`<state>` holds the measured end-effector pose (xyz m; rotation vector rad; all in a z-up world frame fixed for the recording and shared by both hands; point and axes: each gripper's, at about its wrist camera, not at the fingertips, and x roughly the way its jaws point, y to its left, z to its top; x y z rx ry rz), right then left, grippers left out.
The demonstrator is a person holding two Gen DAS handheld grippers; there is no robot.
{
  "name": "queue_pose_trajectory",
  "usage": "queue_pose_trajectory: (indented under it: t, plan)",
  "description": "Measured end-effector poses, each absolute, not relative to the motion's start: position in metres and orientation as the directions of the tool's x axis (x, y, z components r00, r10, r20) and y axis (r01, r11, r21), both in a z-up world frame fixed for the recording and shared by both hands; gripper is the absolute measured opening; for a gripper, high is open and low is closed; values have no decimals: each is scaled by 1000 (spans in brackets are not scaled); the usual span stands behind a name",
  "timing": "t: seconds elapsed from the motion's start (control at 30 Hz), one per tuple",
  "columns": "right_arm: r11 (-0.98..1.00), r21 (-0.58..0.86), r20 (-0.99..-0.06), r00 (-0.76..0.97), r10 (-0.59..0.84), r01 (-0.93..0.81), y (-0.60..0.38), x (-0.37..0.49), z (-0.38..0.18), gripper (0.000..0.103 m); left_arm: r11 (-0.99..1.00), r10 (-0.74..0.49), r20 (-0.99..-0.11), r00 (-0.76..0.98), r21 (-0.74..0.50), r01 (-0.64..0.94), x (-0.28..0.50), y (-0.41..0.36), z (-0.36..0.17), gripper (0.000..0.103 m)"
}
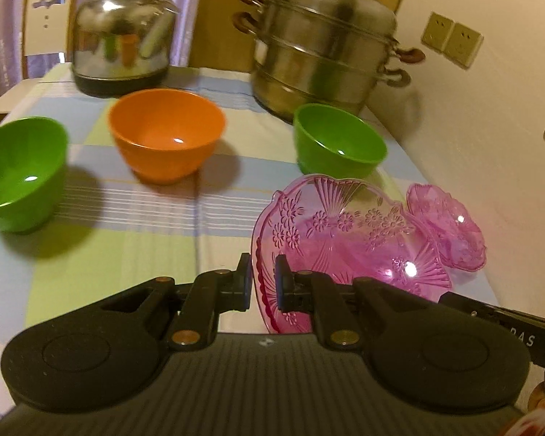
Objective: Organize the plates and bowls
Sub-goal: 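Lift the pink plate with both grippers and carry it over another pink plate, then lower the plate onto the other pink plate and open both grippers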
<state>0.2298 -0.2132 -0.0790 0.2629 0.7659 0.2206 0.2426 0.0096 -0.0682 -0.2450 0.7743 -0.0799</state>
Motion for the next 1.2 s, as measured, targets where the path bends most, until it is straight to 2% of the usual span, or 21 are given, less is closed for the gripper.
queue_pose_trajectory:
  t: [0.4, 0.9, 0.93, 0.97, 1.0, 1.07, 1.13, 1.2]
  plan:
    - [957, 289, -685, 692, 229, -30, -239, 248, -108, 9, 978, -175, -708, 685, -208, 35, 267, -18, -101, 11]
    - [959, 284, -702, 678, 217, -12, -238, 254, -115, 10, 981, -160, -709, 687, -191, 31, 273, -21, -108, 11]
    - [958, 286, -701, 679, 218, -12, -238, 254, -115, 10, 981, -159, -709, 687, -192, 29, 273, -21, -109, 15]
    - [958, 287, -700, 680, 220, -14, -238, 255, -115, 10, 981, -155, -709, 688, -192, 22, 273, -21, -109, 23]
    - [957, 289, -697, 682, 222, -17, -238, 256, -115, 10, 981, -153, -709, 688, -192, 20, 273, -21, -109, 26]
    - [959, 282, -702, 679, 215, -12, -237, 257, -116, 18, 981, -151, -710, 688, -193, 16, 272, -20, -110, 27]
    - [956, 295, -691, 689, 217, -5, -239, 255, -116, 31, 981, -148, -706, 693, -194, 12, 270, -19, -109, 27]
    - [953, 303, -679, 701, 218, -2, -240, 253, -113, 35, 980, -145, -702, 697, -199, 3, 267, -16, -107, 27]
